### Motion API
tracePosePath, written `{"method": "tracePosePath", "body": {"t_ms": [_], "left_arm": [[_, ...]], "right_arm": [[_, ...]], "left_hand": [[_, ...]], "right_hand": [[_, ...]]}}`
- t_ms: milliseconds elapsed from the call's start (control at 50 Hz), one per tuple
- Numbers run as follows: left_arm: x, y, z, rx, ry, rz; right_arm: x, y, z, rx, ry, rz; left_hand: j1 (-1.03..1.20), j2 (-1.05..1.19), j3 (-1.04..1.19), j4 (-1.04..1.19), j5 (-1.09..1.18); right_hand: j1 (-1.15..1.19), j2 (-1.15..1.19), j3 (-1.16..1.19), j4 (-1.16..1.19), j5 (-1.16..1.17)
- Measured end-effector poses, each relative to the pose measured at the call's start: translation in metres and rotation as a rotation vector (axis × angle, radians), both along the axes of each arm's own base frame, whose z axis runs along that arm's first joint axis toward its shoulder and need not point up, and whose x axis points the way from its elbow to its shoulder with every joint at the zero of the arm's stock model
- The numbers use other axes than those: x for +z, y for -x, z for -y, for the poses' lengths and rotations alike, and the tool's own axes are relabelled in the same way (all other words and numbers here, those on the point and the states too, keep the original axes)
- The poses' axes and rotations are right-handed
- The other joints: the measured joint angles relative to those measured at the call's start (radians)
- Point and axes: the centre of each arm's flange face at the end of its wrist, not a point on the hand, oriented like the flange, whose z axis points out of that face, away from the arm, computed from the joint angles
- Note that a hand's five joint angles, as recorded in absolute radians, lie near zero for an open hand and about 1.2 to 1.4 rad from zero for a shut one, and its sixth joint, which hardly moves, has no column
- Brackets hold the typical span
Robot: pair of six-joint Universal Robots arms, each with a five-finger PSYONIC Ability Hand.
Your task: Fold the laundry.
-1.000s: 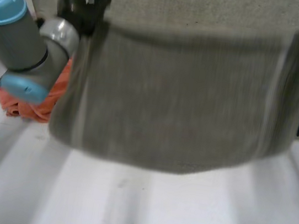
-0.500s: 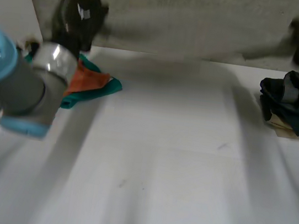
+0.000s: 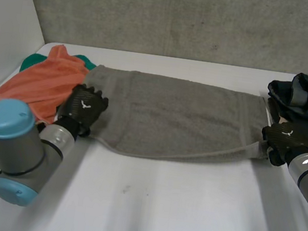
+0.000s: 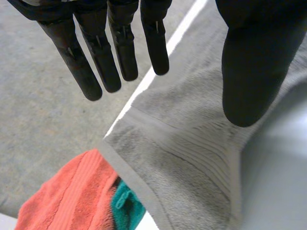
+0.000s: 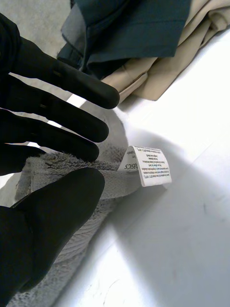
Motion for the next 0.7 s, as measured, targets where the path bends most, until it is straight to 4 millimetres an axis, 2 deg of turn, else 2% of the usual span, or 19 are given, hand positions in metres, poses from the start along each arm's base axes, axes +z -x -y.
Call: {"method": "tracePosePath", "body": {"t_ms": [140,340,540,700], "left_arm": [[0.010,-0.017,0.005,0.036,-0.081,-0.128],[-0.003,-0.042,0.012,0.055,-0.271,-0.204],[-0.009,-0.050,0.016,0.052,-0.311,-0.203],[-0.020,-0.042,0.027,0.009,-0.318,-0.203]], "right_arm": [[0.001,0.007,0.003,-0.024,-0.001,0.001],[0.000,0.010,0.004,-0.033,-0.011,0.001],[0.000,0.009,0.003,-0.031,-0.013,0.000],[-0.001,0.009,0.002,-0.029,-0.018,-0.002]], "left_hand": [[-0.032,-0.056,-0.059,-0.061,-0.059],[-0.032,-0.057,-0.059,-0.063,-0.061],[-0.028,-0.045,-0.047,-0.035,-0.029],[0.050,0.043,0.040,0.054,0.058]], "right_hand": [[0.000,0.000,0.000,0.000,0.000],[0.000,0.000,0.000,0.000,0.000],[0.000,0.000,0.000,0.000,0.000],[0.000,0.000,0.000,0.000,0.000]]}}
